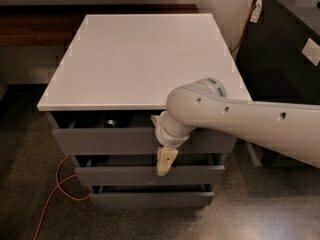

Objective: Pick pepsi can from top drawer and place on counter

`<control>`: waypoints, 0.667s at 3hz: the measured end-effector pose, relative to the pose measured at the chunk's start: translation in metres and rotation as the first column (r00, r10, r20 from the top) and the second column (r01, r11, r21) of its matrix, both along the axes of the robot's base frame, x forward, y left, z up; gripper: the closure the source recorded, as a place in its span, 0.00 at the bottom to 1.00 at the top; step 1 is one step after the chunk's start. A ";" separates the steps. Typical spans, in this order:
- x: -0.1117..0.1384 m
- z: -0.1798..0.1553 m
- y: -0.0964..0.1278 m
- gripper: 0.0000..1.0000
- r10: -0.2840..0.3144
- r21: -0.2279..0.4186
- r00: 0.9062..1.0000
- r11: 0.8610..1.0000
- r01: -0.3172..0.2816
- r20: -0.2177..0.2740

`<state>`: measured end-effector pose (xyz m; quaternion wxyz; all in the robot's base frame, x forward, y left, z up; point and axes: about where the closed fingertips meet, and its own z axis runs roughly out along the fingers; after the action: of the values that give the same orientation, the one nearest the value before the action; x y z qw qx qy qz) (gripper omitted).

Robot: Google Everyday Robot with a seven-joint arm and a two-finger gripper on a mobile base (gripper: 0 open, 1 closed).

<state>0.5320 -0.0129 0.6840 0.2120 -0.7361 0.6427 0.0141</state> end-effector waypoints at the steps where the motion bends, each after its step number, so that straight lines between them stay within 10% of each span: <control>1: 0.015 -0.011 0.000 0.00 -0.032 -0.010 0.999 0.999 0.032 0.000; 2: 0.028 -0.021 0.002 0.26 -0.065 -0.015 0.998 0.998 0.064 -0.014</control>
Offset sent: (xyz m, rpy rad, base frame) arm 0.0386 0.0026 -0.0270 -0.0183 0.0188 -0.0926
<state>0.5595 -0.0109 0.6635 0.2020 -0.7164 0.6678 0.0079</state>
